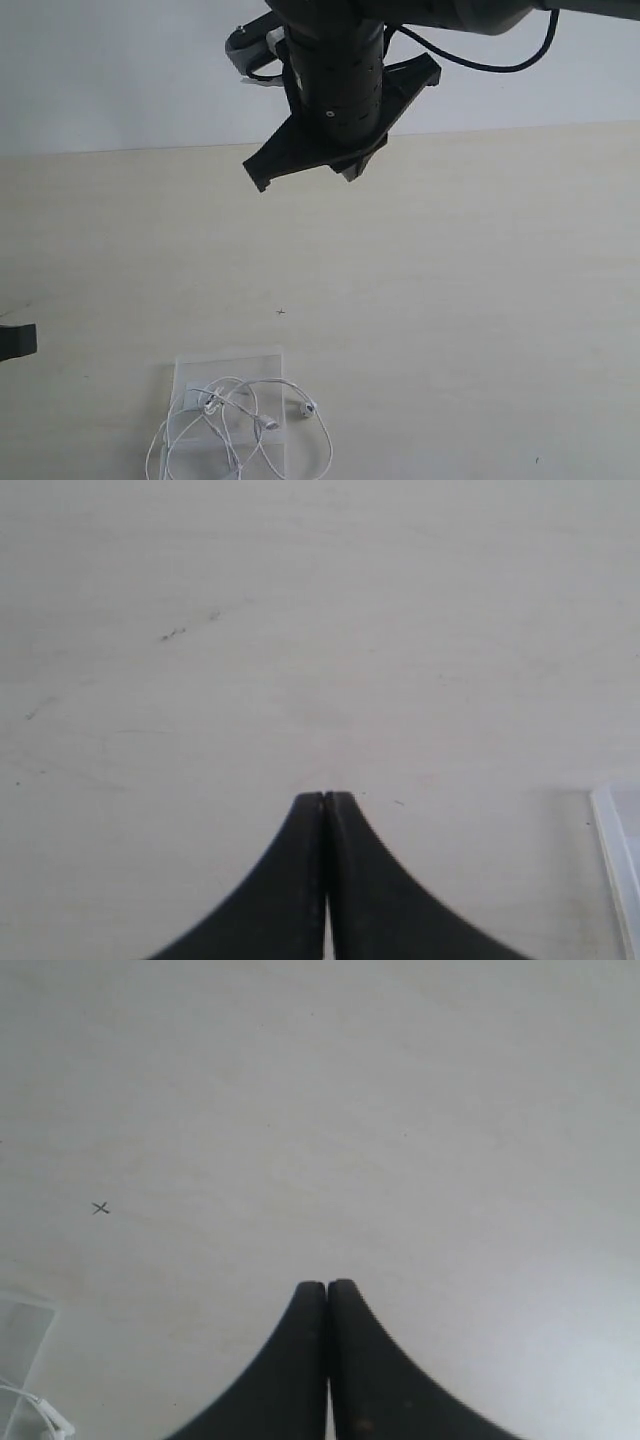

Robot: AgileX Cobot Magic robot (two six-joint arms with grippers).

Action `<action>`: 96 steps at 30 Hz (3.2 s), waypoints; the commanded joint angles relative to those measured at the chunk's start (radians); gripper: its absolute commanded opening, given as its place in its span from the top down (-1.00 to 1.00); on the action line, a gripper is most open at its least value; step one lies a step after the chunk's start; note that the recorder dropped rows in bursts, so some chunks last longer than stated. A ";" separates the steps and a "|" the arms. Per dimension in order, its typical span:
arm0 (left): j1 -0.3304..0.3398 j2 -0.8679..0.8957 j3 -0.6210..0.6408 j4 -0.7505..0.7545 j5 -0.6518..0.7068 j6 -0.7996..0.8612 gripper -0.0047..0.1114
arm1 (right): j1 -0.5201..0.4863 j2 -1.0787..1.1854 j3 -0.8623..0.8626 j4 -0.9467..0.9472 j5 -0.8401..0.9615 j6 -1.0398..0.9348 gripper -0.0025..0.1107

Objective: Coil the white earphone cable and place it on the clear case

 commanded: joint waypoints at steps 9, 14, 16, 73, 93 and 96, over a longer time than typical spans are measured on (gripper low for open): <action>0.003 -0.003 0.003 0.006 0.008 -0.005 0.92 | 0.000 -0.233 -0.006 0.006 -0.289 0.041 0.96; 0.003 -0.003 0.003 0.006 0.008 -0.005 0.92 | 0.000 -0.380 0.012 -0.020 -0.344 0.034 0.96; 0.003 -0.003 0.003 0.006 0.008 -0.005 0.92 | 0.000 -0.445 0.062 -0.065 -0.346 0.036 0.96; 0.003 -0.003 0.003 0.006 0.009 -0.005 0.92 | -0.829 -1.902 1.530 0.543 -0.816 -0.600 0.96; 0.003 -0.003 0.003 0.006 0.009 -0.002 0.92 | -0.849 -1.941 1.745 0.577 -0.957 -0.418 0.96; 0.003 -0.003 0.003 0.006 0.009 -0.002 0.92 | -0.849 -1.941 1.745 0.577 -0.953 -0.420 0.96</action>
